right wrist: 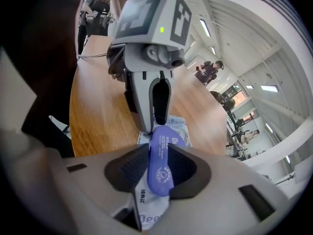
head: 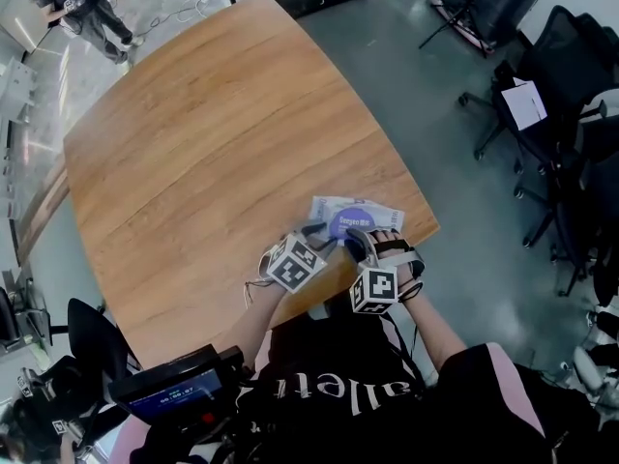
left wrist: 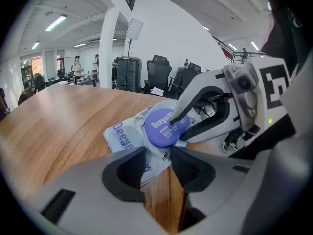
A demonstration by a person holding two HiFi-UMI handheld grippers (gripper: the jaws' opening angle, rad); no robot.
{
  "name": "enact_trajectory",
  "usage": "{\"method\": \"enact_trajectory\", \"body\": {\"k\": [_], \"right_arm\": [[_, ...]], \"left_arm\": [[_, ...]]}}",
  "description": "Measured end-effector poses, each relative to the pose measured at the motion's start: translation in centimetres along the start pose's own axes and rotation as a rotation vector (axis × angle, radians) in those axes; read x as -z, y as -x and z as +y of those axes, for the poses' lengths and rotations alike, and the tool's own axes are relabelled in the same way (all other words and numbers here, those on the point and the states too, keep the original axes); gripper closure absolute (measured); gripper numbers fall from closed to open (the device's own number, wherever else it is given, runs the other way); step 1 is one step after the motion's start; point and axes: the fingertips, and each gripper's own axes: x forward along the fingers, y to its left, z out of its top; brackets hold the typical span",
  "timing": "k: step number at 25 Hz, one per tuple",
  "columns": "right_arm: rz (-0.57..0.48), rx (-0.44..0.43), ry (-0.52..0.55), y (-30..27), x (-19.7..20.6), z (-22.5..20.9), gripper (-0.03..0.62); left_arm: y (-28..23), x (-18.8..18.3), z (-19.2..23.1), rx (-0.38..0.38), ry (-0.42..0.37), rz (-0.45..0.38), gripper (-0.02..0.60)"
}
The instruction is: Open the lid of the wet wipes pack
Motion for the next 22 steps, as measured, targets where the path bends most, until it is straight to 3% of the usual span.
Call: {"method": "enact_trajectory", "body": {"k": [3,22], "right_arm": [[-0.039,-0.003,-0.042,0.7,0.1,-0.4,0.476],[-0.092,-0.022,-0.020,1.9,-0.2,-1.1,0.476]], "left_arm": [[-0.1,-0.1,-0.2,0.004,0.003,-0.002,0.417],[-0.2,-0.6,-0.6,0.014,0.006,-0.004,0.422]]}}
